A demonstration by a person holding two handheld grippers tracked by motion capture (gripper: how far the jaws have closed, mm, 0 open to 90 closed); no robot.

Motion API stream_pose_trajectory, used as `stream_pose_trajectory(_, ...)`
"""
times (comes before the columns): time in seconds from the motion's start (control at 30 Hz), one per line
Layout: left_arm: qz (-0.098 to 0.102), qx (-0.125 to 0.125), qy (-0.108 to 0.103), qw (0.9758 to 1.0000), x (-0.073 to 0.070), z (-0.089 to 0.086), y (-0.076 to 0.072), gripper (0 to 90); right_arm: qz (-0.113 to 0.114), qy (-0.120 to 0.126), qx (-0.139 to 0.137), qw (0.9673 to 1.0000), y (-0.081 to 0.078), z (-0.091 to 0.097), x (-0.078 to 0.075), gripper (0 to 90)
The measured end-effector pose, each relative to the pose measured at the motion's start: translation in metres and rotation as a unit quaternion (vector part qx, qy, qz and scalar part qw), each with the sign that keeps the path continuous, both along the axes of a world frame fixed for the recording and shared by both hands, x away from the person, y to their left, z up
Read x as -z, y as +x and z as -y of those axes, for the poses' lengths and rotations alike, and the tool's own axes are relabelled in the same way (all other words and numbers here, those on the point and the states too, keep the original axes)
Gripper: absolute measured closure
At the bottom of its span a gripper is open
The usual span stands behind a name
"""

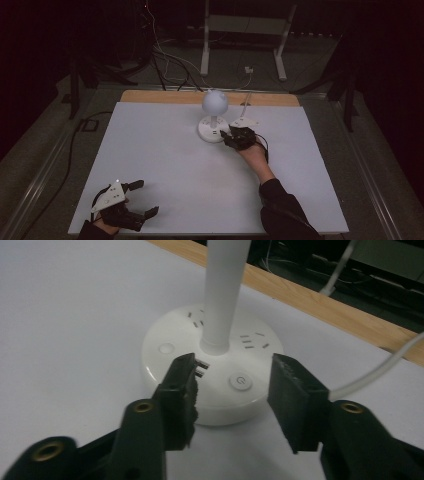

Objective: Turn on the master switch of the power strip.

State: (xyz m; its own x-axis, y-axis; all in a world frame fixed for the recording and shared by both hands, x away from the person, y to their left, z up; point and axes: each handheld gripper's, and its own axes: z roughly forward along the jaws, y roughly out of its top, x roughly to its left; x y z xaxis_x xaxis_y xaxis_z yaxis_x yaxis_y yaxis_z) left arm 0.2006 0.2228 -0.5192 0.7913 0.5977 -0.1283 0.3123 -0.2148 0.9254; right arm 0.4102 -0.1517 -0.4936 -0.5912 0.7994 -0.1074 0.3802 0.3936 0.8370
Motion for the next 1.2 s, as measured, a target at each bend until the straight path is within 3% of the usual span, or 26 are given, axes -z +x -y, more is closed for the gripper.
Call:
stream_pose_trajectory(0.17,0.000,0.001,0.000,1.0000,0.000,0.000,0.000,0.1,-0.001,0.000,0.013,0.9999,0.004,0.000,0.001,66.9)
stream_pose_trajectory(0.3,0.000,0.001,0.000,1.0000,0.000,0.000,0.000,0.1,0.000,0.001,0.016,0.9999,0.006,-0.001,0.000,70.4)
stream_pose_trajectory(0.33,0.000,0.000,0.001,1.0000,0.000,0.000,0.000,0.1,0.001,-0.002,0.020,0.9998,0.007,-0.002,0.000,75.6)
stream_pose_trajectory(0.57,0.000,0.001,0.002,1.0000,0.000,0.000,0.000,0.1,0.006,-0.003,0.019,0.9998,0.012,-0.003,0.001,89.7)
stream_pose_trajectory(0.7,0.000,0.000,0.002,1.0000,0.000,0.000,0.000,0.1,0.000,-0.009,0.007,0.9999,0.015,-0.005,0.003,90.0)
stream_pose_trajectory(1.2,-0.001,0.001,0.003,1.0000,0.000,0.001,0.000,0.1,-0.008,-0.023,0.013,0.9996,0.025,-0.014,0.018,90.0)
